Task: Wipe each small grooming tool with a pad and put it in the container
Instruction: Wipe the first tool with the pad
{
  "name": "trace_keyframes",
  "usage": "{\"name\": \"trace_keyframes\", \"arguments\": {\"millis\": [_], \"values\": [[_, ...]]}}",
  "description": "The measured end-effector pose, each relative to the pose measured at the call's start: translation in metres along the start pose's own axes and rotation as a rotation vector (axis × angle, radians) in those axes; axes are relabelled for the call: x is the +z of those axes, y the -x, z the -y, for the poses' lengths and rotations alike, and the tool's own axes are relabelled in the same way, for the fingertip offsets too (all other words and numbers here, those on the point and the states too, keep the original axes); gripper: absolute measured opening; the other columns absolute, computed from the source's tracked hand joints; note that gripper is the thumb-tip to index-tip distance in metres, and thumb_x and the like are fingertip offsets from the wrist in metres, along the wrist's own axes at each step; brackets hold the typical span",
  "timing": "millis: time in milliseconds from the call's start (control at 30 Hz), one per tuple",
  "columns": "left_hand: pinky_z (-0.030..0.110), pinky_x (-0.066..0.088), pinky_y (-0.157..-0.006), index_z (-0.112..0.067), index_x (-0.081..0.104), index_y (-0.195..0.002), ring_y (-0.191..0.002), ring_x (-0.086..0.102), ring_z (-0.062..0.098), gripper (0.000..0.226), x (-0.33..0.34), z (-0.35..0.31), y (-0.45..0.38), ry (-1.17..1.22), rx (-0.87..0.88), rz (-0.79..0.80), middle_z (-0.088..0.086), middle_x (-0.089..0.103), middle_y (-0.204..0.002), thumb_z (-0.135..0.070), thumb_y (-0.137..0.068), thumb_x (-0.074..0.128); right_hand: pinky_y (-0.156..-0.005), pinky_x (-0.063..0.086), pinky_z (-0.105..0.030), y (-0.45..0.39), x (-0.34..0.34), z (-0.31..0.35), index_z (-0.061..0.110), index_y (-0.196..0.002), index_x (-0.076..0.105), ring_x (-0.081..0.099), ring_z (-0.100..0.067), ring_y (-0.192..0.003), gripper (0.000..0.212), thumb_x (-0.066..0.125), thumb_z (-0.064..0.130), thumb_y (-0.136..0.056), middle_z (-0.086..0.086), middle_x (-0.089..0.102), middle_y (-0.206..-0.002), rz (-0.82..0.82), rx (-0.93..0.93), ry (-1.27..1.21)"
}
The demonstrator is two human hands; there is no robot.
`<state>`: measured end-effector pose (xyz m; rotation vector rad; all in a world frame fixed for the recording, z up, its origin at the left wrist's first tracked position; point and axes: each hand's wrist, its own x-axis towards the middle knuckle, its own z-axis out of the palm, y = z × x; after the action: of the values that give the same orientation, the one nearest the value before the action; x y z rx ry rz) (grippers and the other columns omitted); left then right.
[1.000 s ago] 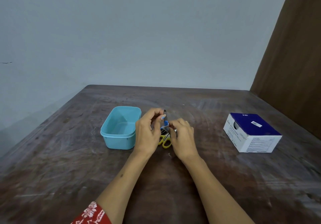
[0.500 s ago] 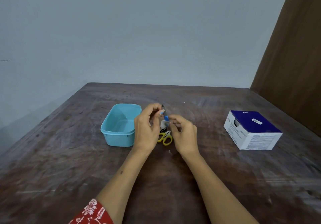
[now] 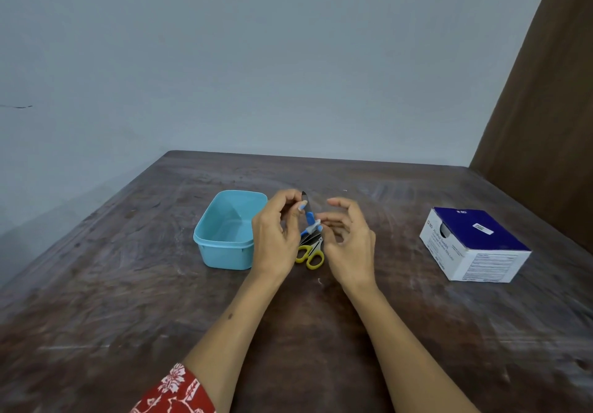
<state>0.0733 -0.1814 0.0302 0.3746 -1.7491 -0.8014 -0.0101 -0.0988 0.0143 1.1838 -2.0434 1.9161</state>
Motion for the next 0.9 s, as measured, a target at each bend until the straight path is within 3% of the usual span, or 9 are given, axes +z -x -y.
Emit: {"name": "trace_keyframes", "arguments": {"millis": [200,433,767,900], "values": [[0.017,0.047,-0.063,-0.006,0.063,-0.092,-0.076,0.058,0.007,0.008,0.0014,0.0006,0.0005,0.001,0.001,0.014,-0.001,0.063,-0.083,-0.010,-0.092,0.056,-0.073,0.049,-0.007,-0.0007,0.0001,0.0025,0.031,-0.111,0.045,0.065,0.004,-0.082,0.054,0.068,-0.004,-0.079,0.014,0.066,-0.086,-0.039,-0.020,-0.048],[0.014,0.047,-0.062,-0.008,0.062,-0.092,-0.075,0.059,0.006,0.007,0.0021,0.0027,0.0012,0.018,-0.046,0.022,-0.001,0.064,-0.082,-0.010,-0.091,0.056,-0.069,0.047,-0.006,-0.0008,0.0009,-0.0013,0.024,-0.100,0.049,0.064,0.007,-0.079,0.033,0.068,0.003,-0.082,0.017,0.066,-0.079,-0.018,-0.027,0.033],[0.011,0.049,-0.064,-0.010,0.062,-0.093,-0.078,0.060,0.004,0.007,0.0029,0.0061,0.0021,0.024,-0.059,0.070,-0.004,0.063,-0.082,-0.008,-0.091,0.056,-0.072,0.050,-0.011,0.0006,0.0021,-0.0013,0.027,-0.094,0.044,0.063,0.002,-0.079,0.039,0.070,0.001,-0.080,0.006,0.064,-0.085,0.038,-0.024,0.028],[0.006,0.045,-0.064,-0.010,0.062,-0.093,-0.079,0.060,-0.001,0.007,0.0015,0.0052,0.0004,0.009,-0.039,0.082,-0.004,0.064,-0.083,-0.007,-0.091,0.056,-0.071,0.049,-0.008,-0.0004,0.0033,0.0003,0.027,-0.095,0.044,0.063,0.002,-0.079,0.038,0.069,0.003,-0.080,0.011,0.062,-0.083,0.027,-0.052,-0.002]]}}
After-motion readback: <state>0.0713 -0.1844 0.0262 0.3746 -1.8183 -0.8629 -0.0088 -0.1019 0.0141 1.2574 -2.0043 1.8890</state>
